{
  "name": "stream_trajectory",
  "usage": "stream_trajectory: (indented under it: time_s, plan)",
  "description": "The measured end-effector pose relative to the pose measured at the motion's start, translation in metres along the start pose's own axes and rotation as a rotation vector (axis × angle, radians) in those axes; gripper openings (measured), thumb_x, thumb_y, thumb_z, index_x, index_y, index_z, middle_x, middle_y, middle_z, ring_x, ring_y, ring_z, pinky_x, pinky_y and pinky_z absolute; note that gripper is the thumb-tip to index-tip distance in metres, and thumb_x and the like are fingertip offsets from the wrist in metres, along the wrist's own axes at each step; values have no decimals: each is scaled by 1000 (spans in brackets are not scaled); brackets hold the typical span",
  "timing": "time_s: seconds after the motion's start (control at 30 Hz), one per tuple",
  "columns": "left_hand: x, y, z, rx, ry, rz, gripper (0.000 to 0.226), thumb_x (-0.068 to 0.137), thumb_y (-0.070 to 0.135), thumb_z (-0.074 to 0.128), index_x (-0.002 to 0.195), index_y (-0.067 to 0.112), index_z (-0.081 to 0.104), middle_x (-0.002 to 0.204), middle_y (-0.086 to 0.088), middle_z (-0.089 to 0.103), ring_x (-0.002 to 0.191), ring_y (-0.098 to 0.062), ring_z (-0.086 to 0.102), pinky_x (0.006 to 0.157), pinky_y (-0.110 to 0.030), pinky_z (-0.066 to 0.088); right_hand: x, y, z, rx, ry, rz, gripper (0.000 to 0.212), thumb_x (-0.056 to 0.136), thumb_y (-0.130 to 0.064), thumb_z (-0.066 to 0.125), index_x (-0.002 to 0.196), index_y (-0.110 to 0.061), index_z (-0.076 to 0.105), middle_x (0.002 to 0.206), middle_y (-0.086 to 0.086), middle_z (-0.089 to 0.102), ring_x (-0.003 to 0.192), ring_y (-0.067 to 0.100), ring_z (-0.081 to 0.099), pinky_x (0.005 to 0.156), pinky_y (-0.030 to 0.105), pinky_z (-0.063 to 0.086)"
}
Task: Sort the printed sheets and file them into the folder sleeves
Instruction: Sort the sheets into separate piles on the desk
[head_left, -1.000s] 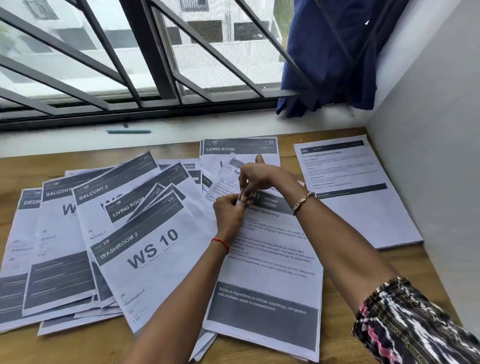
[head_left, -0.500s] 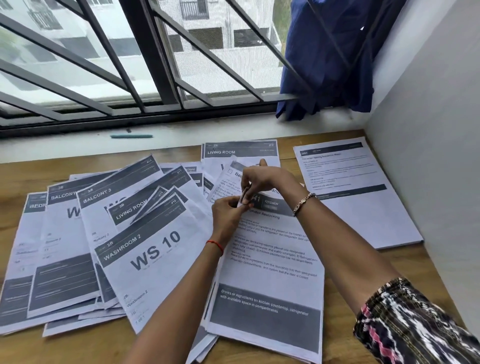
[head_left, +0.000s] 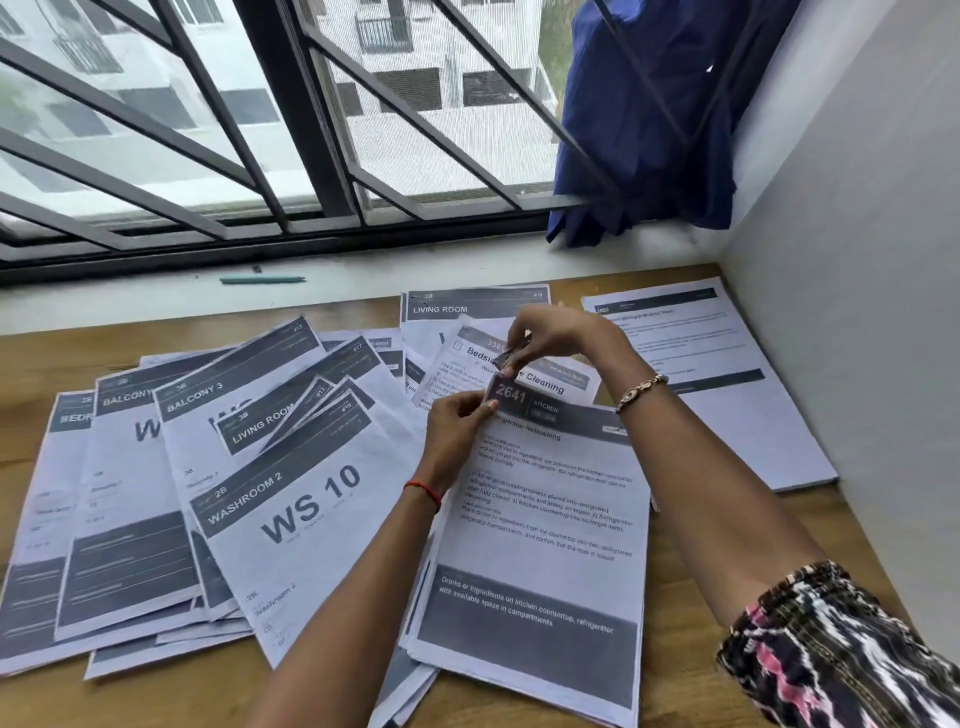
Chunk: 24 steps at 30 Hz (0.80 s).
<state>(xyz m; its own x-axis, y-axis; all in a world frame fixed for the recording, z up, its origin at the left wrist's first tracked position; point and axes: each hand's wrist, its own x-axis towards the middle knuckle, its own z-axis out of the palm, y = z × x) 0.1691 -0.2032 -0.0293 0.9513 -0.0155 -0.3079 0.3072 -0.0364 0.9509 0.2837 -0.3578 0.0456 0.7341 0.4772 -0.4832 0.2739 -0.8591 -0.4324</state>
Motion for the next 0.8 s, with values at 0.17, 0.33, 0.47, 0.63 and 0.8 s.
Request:
stream_trajectory:
  time_s: [0.17, 0.33, 0.47, 0.63, 0.8]
  plan:
    - [1, 4, 7, 38, 94, -33, 12, 89, 9, 60, 84, 8, 71, 83, -11, 70, 78, -24, 68, 75, -33, 57, -7, 13, -1, 246, 209, 82, 63, 65, -65, 64, 89, -7, 72, 86, 12, 67, 79, 25, 56, 78, 37, 31]
    - [-1, 8, 11, 63, 107, -39, 19, 92, 11, 57, 77, 9, 69, 72, -2, 66, 65, -11, 63, 61, -20, 51, -28, 26, 17, 489, 443, 192, 52, 90, -52, 49, 82, -3, 63, 79, 10, 61, 73, 27, 56, 64, 32, 39]
    - [-7, 16, 8, 42, 76, -13, 25, 94, 11, 54, 72, 3, 63, 65, -4, 63, 56, -13, 57, 55, -23, 46, -57, 31, 33, 732, 639, 303, 49, 87, -59, 49, 69, -14, 45, 62, 0, 39, 56, 13, 34, 54, 31, 24]
    - [-19, 41, 7, -144, 1, -2, 26, 95, 3, 47, 73, 4, 62, 53, 2, 66, 45, -8, 59, 46, -17, 48, -96, 47, 51, 1099, 919, 430, 26, 77, -26, 75, 68, -14, 55, 69, 5, 52, 52, 11, 46, 50, 24, 39]
    - [-26, 50, 4, -226, -20, -14, 23, 94, 6, 49, 78, 5, 65, 59, -3, 68, 49, -14, 62, 51, -23, 51, -130, 59, 68, 1430, 1100, 430, 16, 80, -26, 73, 76, -16, 61, 77, 3, 66, 64, 9, 63, 60, 26, 50]
